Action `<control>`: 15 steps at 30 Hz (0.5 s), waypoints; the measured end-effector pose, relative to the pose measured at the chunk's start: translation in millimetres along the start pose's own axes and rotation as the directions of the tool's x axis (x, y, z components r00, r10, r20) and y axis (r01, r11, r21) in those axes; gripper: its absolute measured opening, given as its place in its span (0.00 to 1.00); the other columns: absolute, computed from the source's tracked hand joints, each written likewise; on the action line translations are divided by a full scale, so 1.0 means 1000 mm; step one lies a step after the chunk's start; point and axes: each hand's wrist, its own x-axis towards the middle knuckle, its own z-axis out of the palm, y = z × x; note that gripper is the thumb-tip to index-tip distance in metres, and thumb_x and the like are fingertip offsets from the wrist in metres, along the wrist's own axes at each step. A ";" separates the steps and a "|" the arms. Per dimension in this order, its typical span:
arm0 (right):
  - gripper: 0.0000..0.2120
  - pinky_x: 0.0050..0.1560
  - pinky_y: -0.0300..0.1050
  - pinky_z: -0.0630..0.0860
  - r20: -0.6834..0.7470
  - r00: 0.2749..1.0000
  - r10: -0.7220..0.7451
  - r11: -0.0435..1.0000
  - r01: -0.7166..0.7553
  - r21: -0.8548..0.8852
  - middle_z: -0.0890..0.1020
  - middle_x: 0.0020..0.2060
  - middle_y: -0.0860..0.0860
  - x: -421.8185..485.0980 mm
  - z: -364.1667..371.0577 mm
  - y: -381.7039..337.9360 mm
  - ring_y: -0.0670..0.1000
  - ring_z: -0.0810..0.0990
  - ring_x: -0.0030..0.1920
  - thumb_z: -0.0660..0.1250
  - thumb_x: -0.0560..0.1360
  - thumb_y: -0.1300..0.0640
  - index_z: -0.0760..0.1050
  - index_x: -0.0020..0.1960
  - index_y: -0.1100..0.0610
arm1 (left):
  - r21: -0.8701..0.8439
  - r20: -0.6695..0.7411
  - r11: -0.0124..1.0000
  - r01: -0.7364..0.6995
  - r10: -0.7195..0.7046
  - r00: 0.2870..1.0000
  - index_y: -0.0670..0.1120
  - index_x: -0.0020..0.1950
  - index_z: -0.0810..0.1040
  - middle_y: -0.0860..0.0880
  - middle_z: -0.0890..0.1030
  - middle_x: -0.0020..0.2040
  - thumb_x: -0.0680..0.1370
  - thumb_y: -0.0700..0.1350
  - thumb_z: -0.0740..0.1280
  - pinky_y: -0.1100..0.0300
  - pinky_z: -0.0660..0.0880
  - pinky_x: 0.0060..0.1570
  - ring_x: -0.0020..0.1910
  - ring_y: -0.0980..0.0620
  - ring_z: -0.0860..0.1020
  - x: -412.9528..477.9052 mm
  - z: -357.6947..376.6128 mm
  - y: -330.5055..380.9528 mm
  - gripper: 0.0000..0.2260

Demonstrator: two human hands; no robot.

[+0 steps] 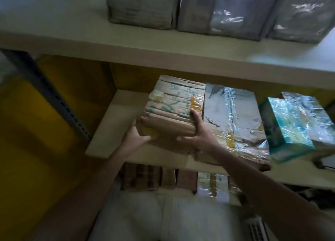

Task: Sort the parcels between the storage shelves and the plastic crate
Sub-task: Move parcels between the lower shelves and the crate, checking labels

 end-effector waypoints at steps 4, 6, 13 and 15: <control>0.42 0.40 0.23 0.70 0.005 0.999 -0.034 0.999 0.034 -0.004 0.69 0.60 0.46 -0.005 -0.004 -0.003 0.43 0.73 0.51 0.75 0.68 0.55 0.55 0.75 0.48 | -0.159 -0.013 0.987 0.023 -0.026 1.000 0.48 0.72 0.61 0.54 0.69 0.63 0.68 0.42 0.75 0.67 0.63 0.55 0.59 0.58 0.66 -0.007 0.018 0.000 0.36; 0.38 0.40 0.25 0.72 -0.030 0.998 -0.055 0.997 0.056 0.056 0.71 0.56 0.44 -0.004 -0.014 -0.015 0.40 0.73 0.48 0.74 0.68 0.55 0.60 0.73 0.48 | -0.228 -0.064 0.973 -0.045 0.031 0.997 0.49 0.67 0.67 0.53 0.72 0.61 0.71 0.41 0.72 0.63 0.69 0.53 0.57 0.56 0.71 -0.011 0.009 0.008 0.27; 0.18 0.34 0.43 0.81 -0.027 0.995 0.098 0.895 -0.076 0.439 0.81 0.44 0.50 0.008 -0.067 -0.064 0.46 0.83 0.37 0.71 0.66 0.44 0.76 0.54 0.49 | -0.537 -0.192 0.822 -0.191 0.101 0.976 0.54 0.50 0.76 0.57 0.77 0.49 0.81 0.51 0.51 0.61 0.69 0.52 0.49 0.60 0.74 -0.032 -0.047 0.065 0.14; 0.24 0.38 0.47 0.82 0.078 0.977 0.199 0.877 -0.213 0.431 0.82 0.39 0.55 0.008 -0.072 -0.063 0.51 0.83 0.35 0.67 0.66 0.37 0.77 0.51 0.56 | -0.587 -0.124 0.798 -0.137 0.079 0.989 0.52 0.58 0.74 0.54 0.77 0.54 0.81 0.56 0.48 0.59 0.72 0.53 0.52 0.58 0.75 -0.036 -0.055 0.059 0.18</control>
